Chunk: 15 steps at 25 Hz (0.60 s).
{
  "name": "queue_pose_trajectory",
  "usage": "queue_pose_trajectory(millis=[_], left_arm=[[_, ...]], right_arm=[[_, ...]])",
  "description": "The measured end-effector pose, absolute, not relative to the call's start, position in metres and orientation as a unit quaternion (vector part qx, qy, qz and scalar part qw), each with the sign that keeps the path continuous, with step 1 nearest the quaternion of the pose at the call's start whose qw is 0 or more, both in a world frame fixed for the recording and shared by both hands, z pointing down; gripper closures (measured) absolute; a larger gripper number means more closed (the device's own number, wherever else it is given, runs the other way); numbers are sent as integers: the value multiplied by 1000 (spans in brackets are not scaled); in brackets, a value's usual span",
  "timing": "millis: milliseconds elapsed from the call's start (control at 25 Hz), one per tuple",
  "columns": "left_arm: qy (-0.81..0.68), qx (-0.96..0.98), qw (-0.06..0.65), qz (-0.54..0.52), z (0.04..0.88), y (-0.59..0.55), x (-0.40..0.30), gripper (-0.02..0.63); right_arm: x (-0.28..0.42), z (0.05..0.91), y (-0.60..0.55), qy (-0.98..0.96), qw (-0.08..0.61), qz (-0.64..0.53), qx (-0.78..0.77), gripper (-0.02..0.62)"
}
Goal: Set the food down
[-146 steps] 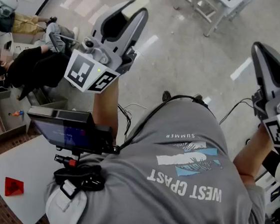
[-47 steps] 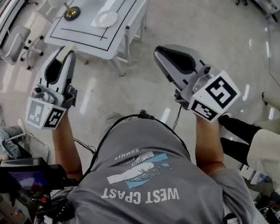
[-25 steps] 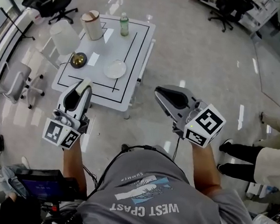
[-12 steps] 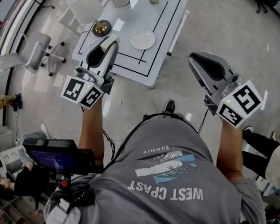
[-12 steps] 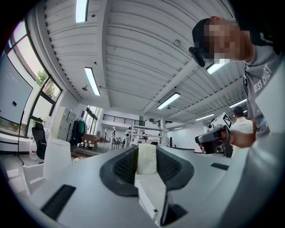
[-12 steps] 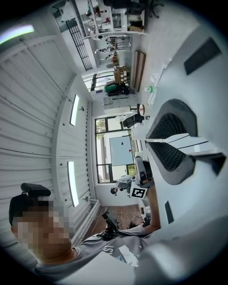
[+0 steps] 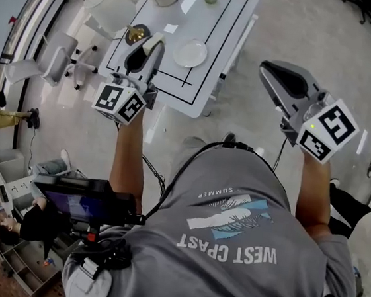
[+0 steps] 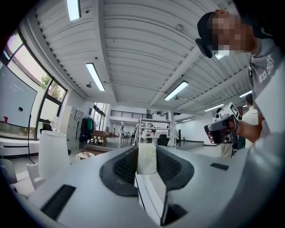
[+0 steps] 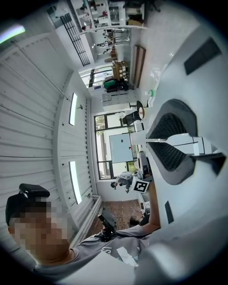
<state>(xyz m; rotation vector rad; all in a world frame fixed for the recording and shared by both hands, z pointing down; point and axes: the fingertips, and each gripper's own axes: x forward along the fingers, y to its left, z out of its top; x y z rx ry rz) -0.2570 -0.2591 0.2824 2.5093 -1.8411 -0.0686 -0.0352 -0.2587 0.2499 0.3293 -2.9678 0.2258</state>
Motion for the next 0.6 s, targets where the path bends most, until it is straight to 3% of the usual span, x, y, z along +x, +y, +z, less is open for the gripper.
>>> queue_pose_trajectory(millis=[600], left_arm=[[-590, 801, 83, 62, 392, -354, -271, 503]], right_arm=[[-19, 292, -298, -981, 83, 115, 136, 588]])
